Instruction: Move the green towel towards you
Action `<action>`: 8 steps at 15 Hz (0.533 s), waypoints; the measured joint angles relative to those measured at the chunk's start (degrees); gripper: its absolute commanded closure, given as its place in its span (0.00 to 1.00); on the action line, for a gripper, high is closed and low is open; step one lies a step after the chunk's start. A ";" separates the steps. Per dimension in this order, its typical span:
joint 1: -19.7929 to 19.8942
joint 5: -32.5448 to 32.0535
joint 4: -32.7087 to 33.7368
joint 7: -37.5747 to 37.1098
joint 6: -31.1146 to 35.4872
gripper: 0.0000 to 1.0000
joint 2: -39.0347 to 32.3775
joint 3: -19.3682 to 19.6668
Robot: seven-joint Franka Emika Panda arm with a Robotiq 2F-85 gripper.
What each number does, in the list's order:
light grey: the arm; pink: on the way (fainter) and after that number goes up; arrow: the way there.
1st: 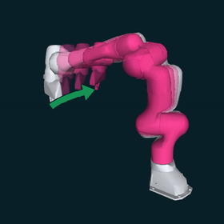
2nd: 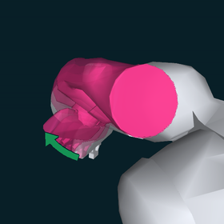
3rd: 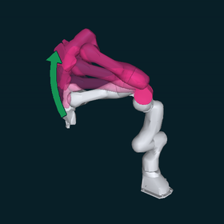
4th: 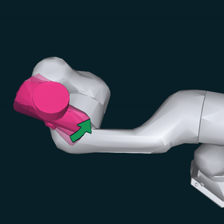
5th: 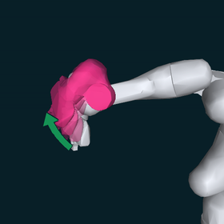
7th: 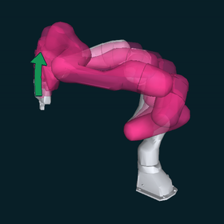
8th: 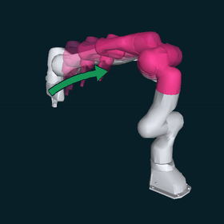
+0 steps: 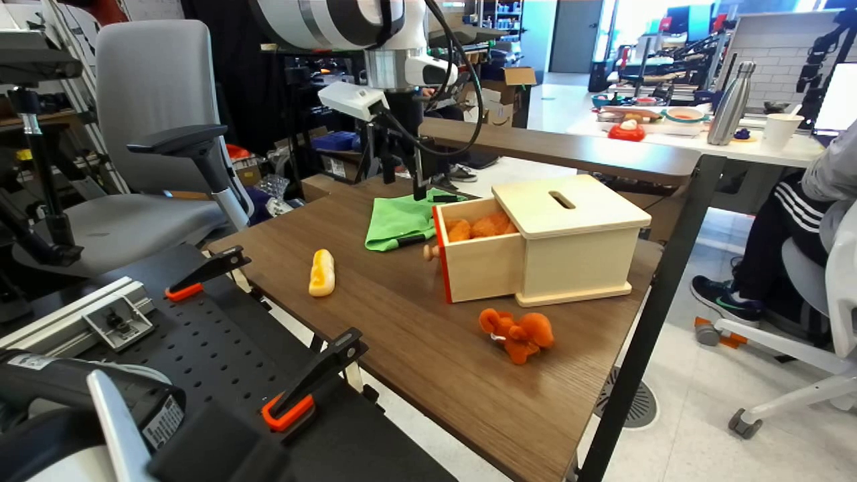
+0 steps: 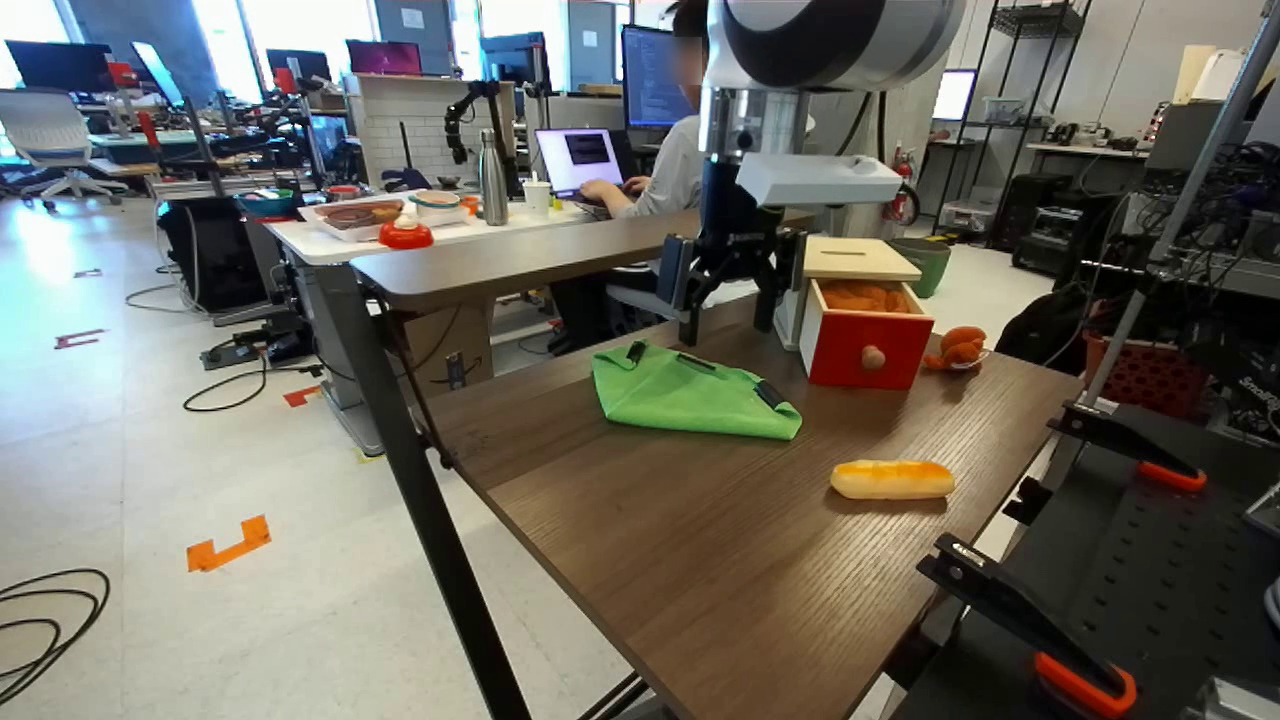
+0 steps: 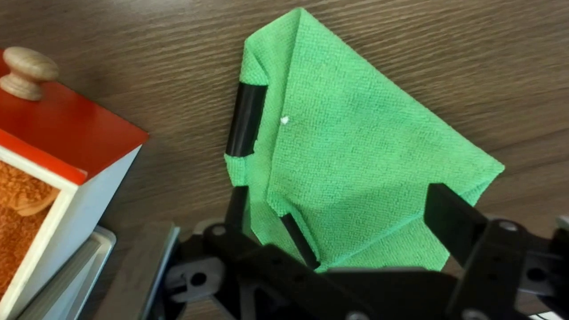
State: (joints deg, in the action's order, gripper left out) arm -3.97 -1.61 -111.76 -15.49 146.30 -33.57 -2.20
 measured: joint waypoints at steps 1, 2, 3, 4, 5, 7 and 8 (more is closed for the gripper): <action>-0.29 0.00 0.93 0.00 0.02 0.00 -0.81 0.33; -0.65 -0.01 1.87 0.00 0.02 0.00 -1.64 0.63; -1.03 -0.01 2.85 -0.02 0.01 0.00 -2.52 0.85; -1.37 -0.01 3.77 -0.03 0.01 0.00 -3.41 0.99; -1.70 -0.01 4.72 -0.04 0.01 0.00 -4.37 1.09; -2.16 -0.01 6.48 -0.04 -0.05 0.00 -6.36 1.16; -2.37 -0.01 7.31 -0.04 -0.05 0.00 -7.34 1.17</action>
State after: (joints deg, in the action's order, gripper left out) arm -6.34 -1.62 -104.44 -15.53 146.25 -40.91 -1.03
